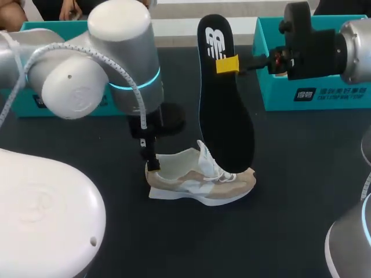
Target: Take the shoe out of the shoebox, open the shoe tongue, remove and reinsert the insole, then place the shoe into the shoebox
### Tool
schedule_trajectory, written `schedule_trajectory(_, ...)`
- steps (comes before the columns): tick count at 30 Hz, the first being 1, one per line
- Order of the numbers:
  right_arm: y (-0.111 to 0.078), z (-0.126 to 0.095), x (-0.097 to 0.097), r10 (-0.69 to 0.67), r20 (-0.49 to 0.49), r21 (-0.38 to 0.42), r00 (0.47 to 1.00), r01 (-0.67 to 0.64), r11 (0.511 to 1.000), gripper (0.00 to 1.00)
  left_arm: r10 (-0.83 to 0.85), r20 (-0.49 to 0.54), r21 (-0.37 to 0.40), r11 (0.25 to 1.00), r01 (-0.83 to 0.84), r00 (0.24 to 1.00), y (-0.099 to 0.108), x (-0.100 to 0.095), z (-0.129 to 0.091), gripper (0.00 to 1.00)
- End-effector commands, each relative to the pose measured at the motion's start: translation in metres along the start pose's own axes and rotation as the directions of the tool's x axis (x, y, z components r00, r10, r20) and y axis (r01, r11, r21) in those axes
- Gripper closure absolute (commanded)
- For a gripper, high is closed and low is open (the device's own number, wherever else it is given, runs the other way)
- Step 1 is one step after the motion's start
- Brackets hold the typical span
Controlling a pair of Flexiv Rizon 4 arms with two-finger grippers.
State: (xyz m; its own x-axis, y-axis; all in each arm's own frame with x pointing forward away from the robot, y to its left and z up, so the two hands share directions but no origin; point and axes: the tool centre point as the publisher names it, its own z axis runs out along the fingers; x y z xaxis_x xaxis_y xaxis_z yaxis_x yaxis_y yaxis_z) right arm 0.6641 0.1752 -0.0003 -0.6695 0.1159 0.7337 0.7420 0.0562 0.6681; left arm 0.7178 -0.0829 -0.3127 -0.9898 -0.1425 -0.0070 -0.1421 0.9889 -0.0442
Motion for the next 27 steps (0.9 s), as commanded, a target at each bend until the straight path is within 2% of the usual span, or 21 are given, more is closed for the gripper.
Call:
schedule_trajectory(1, 0.001, 0.003, -0.001, 0.001, 0.001, 0.002, 1.000, -0.001, 1.000, 1.00, 0.000, 0.006, -0.149, 0.989, 0.001, 1.000, -0.004, 0.003, 0.001, 0.00)
schedule_trajectory(16, 0.001, 0.003, -0.001, 0.001, 0.001, 0.002, 1.000, -0.001, 1.000, 1.00, 0.015, 0.011, -0.129, 0.992, -0.014, 1.000, -0.006, 0.000, 0.008, 0.00)
schedule_trajectory(21, 0.001, 0.003, -0.001, 0.001, 0.001, 0.002, 1.000, -0.001, 1.000, 1.00, 0.023, 0.019, -0.078, 0.997, -0.022, 1.000, -0.016, -0.009, 0.012, 0.00)
schedule_trajectory(27, 0.001, 0.003, -0.001, 0.001, 0.001, 0.002, 1.000, -0.001, 1.000, 1.00, 0.034, 0.058, 0.054, 0.998, -0.037, 0.998, -0.036, -0.021, 0.017, 0.00)
